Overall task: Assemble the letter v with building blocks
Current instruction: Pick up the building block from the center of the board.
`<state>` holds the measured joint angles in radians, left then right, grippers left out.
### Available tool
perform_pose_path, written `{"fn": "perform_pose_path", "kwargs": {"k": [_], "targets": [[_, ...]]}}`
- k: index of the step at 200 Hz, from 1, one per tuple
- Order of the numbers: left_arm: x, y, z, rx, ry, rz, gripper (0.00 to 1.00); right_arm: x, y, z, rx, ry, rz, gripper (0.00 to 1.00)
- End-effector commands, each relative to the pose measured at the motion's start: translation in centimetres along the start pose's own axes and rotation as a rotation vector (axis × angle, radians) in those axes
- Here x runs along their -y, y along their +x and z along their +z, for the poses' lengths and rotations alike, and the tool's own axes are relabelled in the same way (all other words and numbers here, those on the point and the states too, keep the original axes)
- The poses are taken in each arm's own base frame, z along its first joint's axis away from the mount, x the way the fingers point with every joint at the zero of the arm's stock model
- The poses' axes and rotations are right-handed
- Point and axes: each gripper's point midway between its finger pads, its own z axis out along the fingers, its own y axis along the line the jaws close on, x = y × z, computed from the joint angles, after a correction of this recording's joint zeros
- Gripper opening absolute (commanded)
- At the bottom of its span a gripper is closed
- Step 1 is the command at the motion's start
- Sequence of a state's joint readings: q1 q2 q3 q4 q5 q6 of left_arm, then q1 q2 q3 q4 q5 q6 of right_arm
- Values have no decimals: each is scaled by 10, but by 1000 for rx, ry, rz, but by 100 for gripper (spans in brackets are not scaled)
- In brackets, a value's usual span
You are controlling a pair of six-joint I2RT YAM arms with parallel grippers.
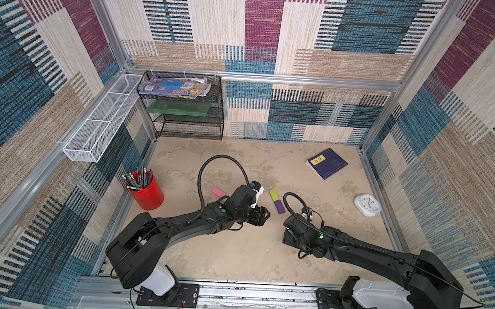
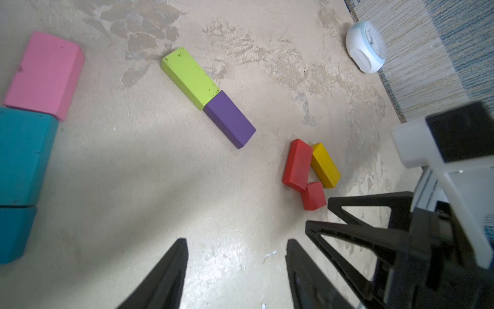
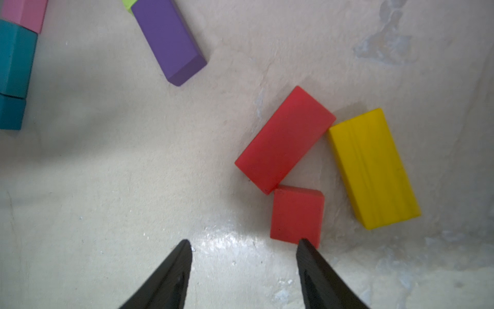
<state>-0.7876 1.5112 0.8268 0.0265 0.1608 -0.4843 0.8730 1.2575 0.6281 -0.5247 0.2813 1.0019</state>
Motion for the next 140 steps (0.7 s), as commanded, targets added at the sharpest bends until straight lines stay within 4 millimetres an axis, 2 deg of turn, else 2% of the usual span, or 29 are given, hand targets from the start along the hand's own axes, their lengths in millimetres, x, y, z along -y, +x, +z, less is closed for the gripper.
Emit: {"fn": "perform_pose_path", "kwargs": {"k": [1,33,82,140], "targets": [[0,-3,-2,32,5,22,62,10,-3,0,13,56,10,65],[-6,1,-7,37,-17,28,62,23,1,4,-8,81,21,64],[-6,-1,-9,39,-23,48,61,32,1,10,-17,23,51,60],[-11,4,-2,21,-38,34,61,29,-2,16,-31,-23,-3,55]]}}
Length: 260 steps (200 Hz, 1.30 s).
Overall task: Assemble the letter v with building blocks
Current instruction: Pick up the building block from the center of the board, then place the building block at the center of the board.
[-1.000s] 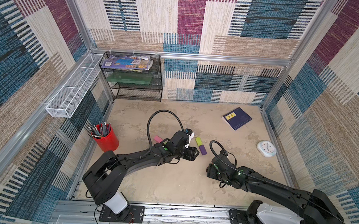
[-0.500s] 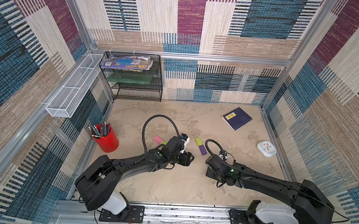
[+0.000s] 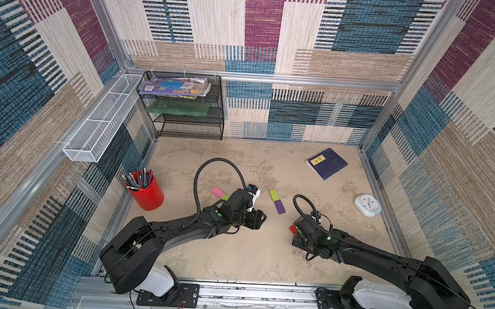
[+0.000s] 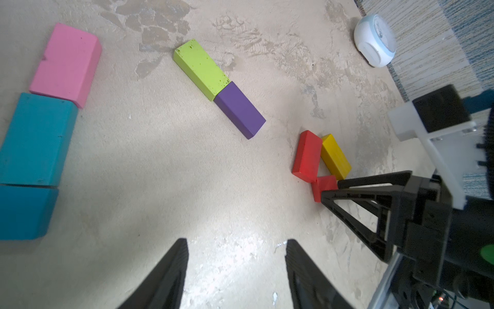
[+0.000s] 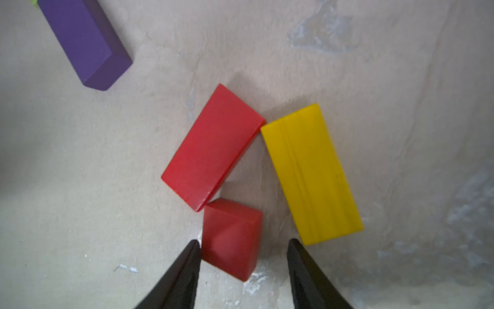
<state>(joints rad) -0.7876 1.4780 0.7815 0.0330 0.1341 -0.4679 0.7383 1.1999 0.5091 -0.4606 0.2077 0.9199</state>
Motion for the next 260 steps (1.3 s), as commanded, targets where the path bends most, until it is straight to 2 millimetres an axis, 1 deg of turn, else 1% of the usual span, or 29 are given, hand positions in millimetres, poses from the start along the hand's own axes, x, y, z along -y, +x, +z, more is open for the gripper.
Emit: {"fn": "perform_pose_path", "kwargs": {"k": [1,28,52,64,86,104,148,164,188,222,240,260], "targets": [[-2,-3,4,13,-11,18,61,-8,-2,2,-2,-34,-45,55],[-5,2,9,-4,-18,-3,61,-6,-1,6,-14,-21,-64,55],[-7,4,9,-11,-26,-7,61,-7,2,9,-28,-22,-76,54],[-8,4,10,-13,-32,-8,61,-6,4,11,-36,-22,-79,52],[-9,6,10,-25,-39,-5,61,-3,8,13,-53,-3,-87,44],[-7,5,10,-25,-34,-4,61,-4,8,11,-56,0,-92,42],[-1,2,14,-28,-2,-14,61,-4,2,1,-39,5,-100,31],[1,1,15,-22,7,-19,61,-5,-1,-4,-28,-5,-99,30],[4,-5,14,-7,17,-23,61,-10,-12,-14,4,-31,-107,29],[7,-11,13,5,19,-19,61,-21,-37,-27,57,-60,-139,28],[6,-12,14,8,17,-18,61,-30,-52,-29,83,-81,-173,28],[6,-10,18,-1,24,-27,61,-39,-67,-25,93,-76,-232,28]]}}
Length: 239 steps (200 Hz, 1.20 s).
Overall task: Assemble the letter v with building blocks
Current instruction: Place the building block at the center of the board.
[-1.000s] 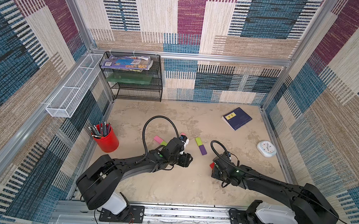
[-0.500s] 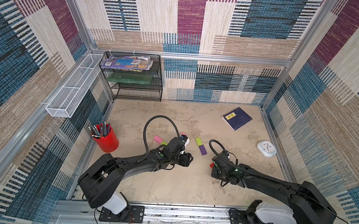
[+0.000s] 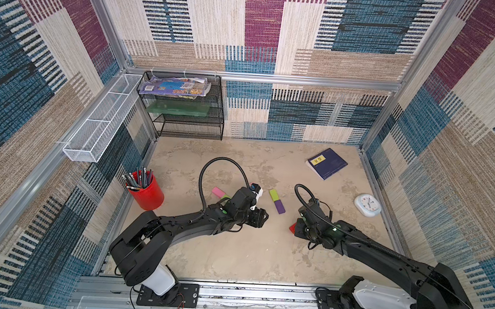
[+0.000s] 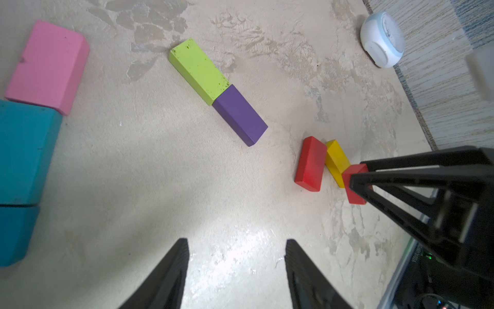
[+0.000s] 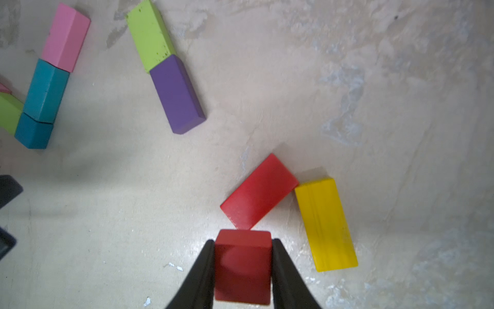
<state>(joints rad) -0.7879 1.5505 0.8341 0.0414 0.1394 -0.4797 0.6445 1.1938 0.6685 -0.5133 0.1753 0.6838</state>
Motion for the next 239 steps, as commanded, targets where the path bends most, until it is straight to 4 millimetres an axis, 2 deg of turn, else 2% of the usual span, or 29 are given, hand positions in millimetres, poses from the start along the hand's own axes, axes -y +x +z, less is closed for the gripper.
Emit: {"fn": "perform_pose_path", "kwargs": {"k": [1,41,92,157,191,221,239], "targets": [[4,-4,4,10,25,-16,61,-10,-16,4,20,-14,-104,28],[13,1,14,-11,94,-78,61,-24,-30,30,-7,11,-216,25],[14,6,15,-5,118,-115,60,-33,-24,60,-50,25,-299,23],[7,14,15,-13,98,-111,59,-43,-13,71,-50,3,-354,26],[8,18,19,-27,107,-112,58,-43,-10,71,-60,6,-360,33],[9,20,21,-37,110,-112,57,-47,-16,57,-23,-25,-323,61],[11,20,22,-37,117,-109,55,-51,-27,37,34,-74,-269,68]]}}
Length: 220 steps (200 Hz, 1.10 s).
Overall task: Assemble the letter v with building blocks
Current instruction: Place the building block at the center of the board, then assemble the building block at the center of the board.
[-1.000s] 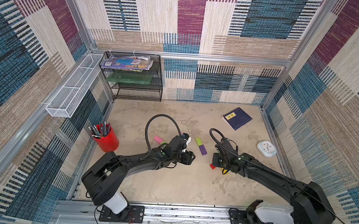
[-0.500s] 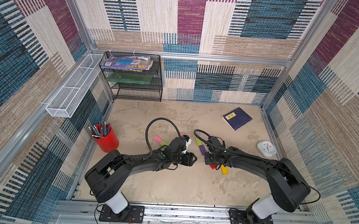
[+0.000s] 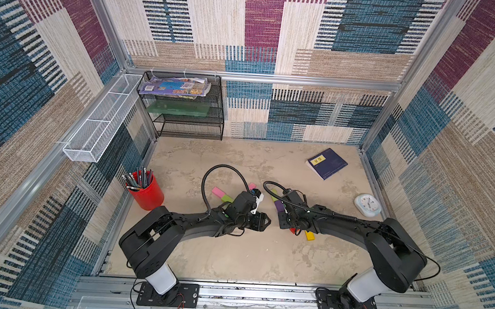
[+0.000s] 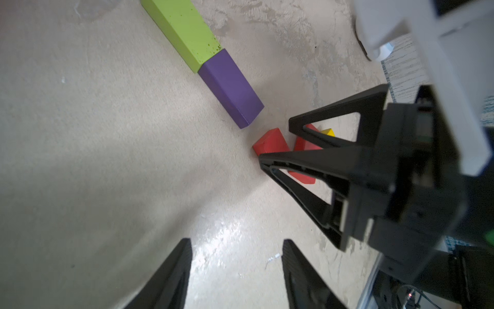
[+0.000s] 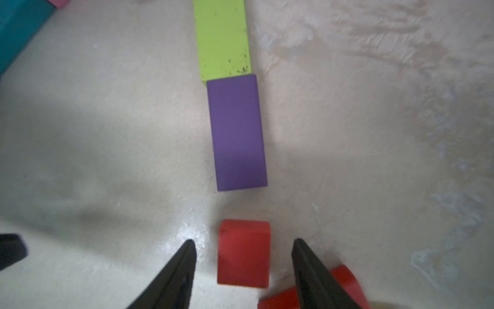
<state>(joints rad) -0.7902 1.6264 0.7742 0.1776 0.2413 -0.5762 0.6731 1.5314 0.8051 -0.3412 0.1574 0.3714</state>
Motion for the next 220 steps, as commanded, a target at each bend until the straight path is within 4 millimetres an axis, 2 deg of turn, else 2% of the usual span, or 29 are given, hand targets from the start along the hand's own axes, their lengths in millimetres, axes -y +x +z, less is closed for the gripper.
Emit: {"fn": "perform_pose_path", "kwargs": {"k": [1,20,37,60,89,118,155,220], "targets": [[7,-4,1,14,30,-13,55,-4,-16,-22,86,-51,73,68],[11,-3,3,11,49,-9,49,-2,-24,-47,163,-109,170,65],[16,-2,9,6,80,-12,39,0,-19,-57,188,-173,272,51],[17,4,19,-11,100,-33,19,2,0,-53,162,-224,361,28],[13,8,29,-21,77,-32,0,3,17,-42,158,-267,441,12],[17,9,36,-37,80,-26,0,-3,24,-37,152,-337,487,0],[16,9,47,-63,40,-21,0,-8,29,-25,127,-364,499,0],[6,10,63,-101,-49,-17,0,4,39,-6,93,-290,518,0]]}}
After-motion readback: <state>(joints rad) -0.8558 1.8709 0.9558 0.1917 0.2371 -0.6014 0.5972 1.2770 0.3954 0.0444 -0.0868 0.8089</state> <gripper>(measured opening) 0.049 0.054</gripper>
